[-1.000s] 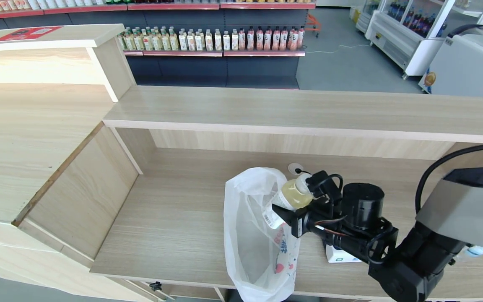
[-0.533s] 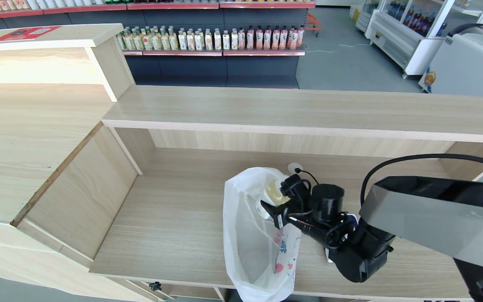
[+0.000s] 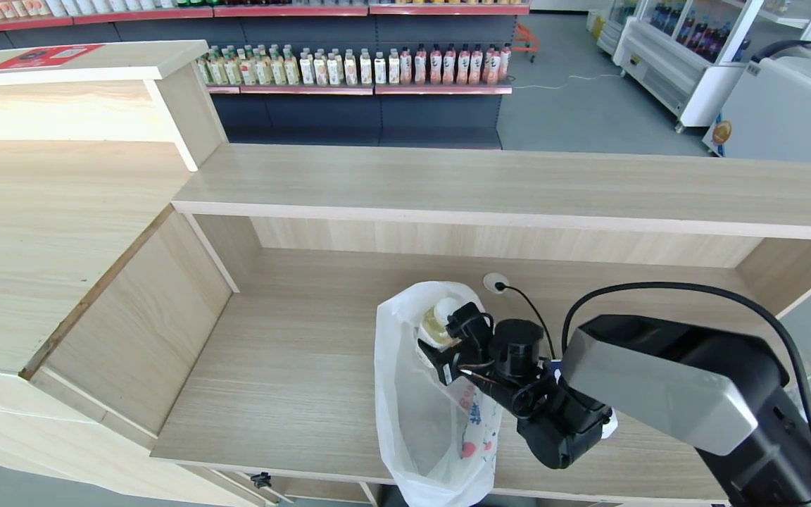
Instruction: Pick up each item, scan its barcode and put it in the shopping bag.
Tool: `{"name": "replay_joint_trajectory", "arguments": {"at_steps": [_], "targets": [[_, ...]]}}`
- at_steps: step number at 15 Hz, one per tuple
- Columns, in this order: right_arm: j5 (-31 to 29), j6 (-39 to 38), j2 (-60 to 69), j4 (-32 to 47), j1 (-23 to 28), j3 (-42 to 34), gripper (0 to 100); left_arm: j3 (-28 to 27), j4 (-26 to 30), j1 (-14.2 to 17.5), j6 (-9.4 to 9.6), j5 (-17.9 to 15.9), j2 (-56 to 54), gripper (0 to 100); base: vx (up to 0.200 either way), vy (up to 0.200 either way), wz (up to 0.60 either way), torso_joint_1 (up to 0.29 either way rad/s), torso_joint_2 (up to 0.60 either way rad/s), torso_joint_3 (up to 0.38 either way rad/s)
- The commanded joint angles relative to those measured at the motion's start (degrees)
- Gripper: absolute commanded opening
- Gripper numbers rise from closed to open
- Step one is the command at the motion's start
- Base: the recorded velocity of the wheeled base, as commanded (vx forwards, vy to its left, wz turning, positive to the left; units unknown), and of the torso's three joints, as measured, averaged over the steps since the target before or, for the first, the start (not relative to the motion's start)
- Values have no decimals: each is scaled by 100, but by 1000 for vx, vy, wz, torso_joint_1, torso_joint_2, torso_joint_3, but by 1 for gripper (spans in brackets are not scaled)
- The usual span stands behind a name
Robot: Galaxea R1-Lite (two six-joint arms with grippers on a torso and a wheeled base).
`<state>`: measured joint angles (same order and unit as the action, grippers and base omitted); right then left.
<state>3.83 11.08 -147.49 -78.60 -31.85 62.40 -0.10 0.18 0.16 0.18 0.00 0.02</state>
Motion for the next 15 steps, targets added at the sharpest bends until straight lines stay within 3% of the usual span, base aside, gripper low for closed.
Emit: {"name": "replay_joint_trajectory", "arguments": {"at_steps": [1,5,9,11,15], "targets": [[-5,-18,-113,47,-5,0,100,1,-1,2,-1,0,-2,100,0,0,0,0,0,0],[-5,-669,643,188,-84,-18,100,1,-1,2,8,0,-2,100,0,0,0,0,0,0],[-392,-1943,2137,1550,-84,-264,100,1,-1,2,-9,0,-2,100,0,0,0,0,0,0],[-585,-2365,2998,2192,83,-703,100,1,-1,2,-18,0,-2,100,0,0,0,0,0,0],[-576,-2400,4317,2332,760,-2312,100,1,-1,2,-9,0,-2,100,0,0,0,0,0,0]]}}
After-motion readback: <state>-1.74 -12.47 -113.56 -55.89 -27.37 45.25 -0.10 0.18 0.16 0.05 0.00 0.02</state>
